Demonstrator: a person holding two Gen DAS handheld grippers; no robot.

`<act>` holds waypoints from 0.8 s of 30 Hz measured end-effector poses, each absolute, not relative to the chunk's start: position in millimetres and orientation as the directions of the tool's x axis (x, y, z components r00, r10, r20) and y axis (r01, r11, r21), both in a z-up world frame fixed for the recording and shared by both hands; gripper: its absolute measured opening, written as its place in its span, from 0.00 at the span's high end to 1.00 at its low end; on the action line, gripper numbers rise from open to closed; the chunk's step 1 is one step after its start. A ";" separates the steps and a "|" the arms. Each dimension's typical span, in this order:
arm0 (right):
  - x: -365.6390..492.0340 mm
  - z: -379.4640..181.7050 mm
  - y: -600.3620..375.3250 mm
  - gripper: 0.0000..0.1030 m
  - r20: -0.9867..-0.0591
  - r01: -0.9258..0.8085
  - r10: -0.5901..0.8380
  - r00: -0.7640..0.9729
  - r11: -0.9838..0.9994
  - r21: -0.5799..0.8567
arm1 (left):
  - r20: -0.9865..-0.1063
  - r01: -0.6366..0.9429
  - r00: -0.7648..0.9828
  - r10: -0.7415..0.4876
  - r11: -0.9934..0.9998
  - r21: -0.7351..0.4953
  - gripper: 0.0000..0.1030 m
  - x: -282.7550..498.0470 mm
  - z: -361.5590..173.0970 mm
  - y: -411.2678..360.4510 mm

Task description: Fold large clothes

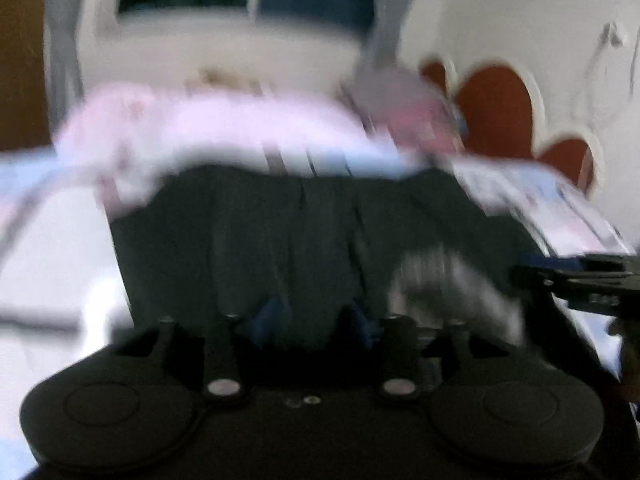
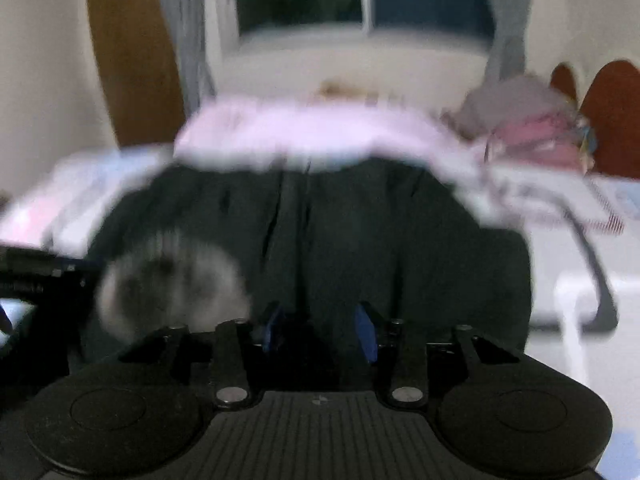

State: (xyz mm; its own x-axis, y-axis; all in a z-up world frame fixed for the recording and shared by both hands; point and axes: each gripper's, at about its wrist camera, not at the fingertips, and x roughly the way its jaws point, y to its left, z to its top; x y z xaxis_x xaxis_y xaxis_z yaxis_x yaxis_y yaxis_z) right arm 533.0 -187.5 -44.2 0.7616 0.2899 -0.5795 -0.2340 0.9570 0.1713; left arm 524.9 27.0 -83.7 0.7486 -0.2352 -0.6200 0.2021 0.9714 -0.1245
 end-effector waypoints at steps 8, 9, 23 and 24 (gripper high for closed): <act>668.2 -76.6 -162.1 0.61 -0.667 -0.196 0.247 0.703 0.969 0.153 | -0.658 0.084 0.732 -0.174 0.983 -0.166 0.53 646.0 -105.8 -2.9; 672.8 -88.3 -161.9 0.61 -0.677 -0.190 0.240 0.696 0.970 0.148 | -0.665 0.070 0.727 -0.170 0.982 -0.174 0.51 642.8 -115.5 0.0; 588.0 -83.3 -178.5 0.61 -0.689 -0.256 0.263 0.675 0.960 0.116 | -0.663 0.212 0.727 -0.179 0.977 -0.031 0.40 548.0 -94.7 -16.1; 585.5 -92.7 -175.9 0.61 -0.708 -0.254 0.246 0.662 0.962 0.097 | -0.697 0.226 0.698 -0.166 0.974 -0.006 0.40 547.2 -107.4 -22.8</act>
